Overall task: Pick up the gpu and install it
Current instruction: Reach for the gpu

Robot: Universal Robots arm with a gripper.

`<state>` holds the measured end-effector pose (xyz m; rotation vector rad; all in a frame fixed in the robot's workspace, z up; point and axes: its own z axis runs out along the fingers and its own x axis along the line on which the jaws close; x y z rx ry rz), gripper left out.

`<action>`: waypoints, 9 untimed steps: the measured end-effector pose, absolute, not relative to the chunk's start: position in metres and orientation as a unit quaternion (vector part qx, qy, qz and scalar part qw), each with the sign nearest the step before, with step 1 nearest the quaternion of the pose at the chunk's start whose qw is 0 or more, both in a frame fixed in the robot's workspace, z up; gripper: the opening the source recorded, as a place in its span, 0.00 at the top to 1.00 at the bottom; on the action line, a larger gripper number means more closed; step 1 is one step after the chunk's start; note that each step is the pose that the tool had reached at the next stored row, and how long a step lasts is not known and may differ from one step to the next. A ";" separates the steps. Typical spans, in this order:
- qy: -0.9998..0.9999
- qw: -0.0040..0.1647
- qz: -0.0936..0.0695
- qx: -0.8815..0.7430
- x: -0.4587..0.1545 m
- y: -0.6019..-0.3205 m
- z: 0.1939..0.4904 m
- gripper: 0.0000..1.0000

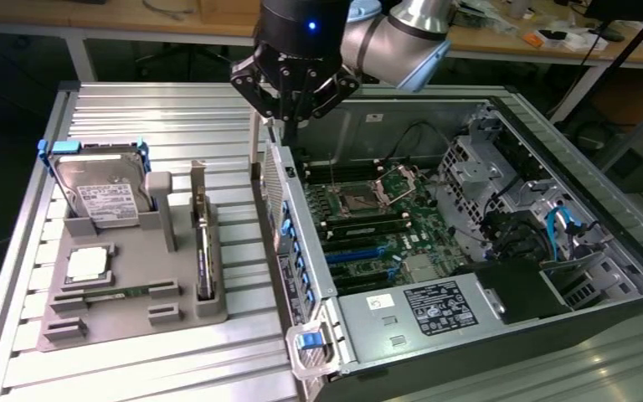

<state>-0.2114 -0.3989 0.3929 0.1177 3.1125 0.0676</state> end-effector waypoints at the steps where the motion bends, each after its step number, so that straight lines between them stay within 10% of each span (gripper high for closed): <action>1: 0.999 0.013 0.022 0.038 -0.213 -0.399 0.393 0.89; 9: 0.999 0.013 0.022 0.038 -0.220 -0.399 0.393 0.89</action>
